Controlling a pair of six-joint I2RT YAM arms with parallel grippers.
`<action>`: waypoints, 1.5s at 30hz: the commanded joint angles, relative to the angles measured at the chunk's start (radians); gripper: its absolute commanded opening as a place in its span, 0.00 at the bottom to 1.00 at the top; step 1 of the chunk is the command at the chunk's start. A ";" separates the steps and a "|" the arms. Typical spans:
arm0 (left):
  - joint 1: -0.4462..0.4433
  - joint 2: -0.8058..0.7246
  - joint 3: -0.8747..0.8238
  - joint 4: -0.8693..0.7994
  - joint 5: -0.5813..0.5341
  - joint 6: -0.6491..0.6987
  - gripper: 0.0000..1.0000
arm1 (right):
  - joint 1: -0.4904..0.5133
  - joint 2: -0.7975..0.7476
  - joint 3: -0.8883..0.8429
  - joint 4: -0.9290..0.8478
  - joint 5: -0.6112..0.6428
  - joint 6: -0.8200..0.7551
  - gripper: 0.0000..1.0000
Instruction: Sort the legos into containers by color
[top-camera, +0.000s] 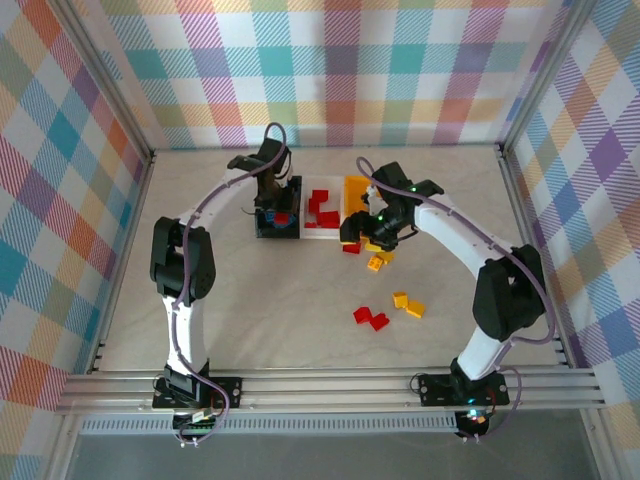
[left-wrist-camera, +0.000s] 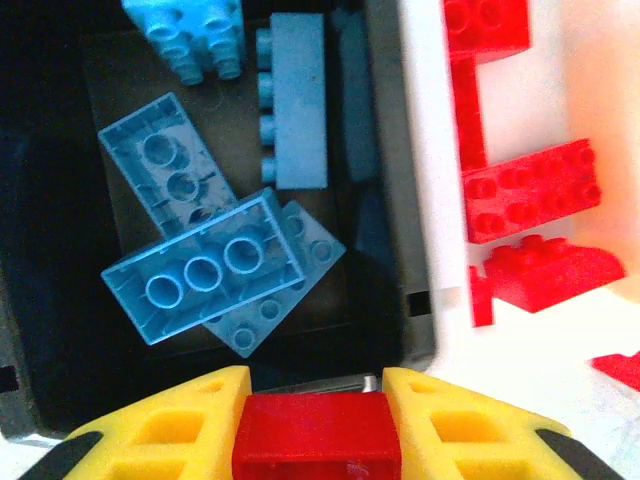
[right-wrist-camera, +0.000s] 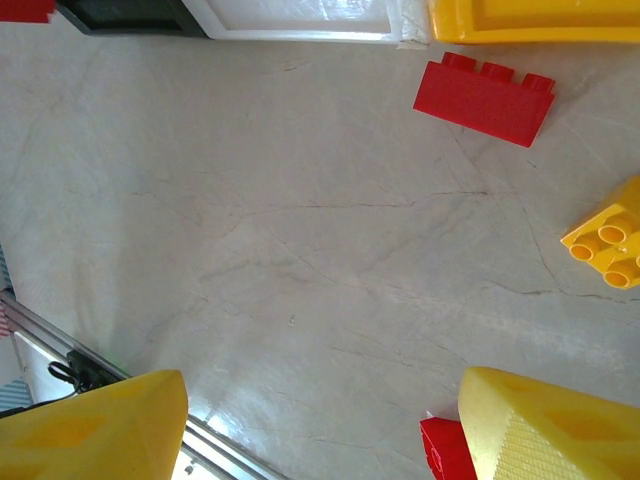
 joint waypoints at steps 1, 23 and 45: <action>-0.023 0.014 0.079 -0.030 0.039 -0.006 0.34 | 0.006 0.026 -0.009 -0.017 -0.002 -0.020 0.72; -0.094 0.324 0.433 -0.067 0.123 -0.074 0.59 | 0.119 -0.105 -0.263 -0.160 0.122 -0.135 0.72; -0.083 -0.279 -0.128 -0.054 0.093 -0.069 0.78 | 0.265 0.048 -0.278 -0.073 0.227 -0.149 0.72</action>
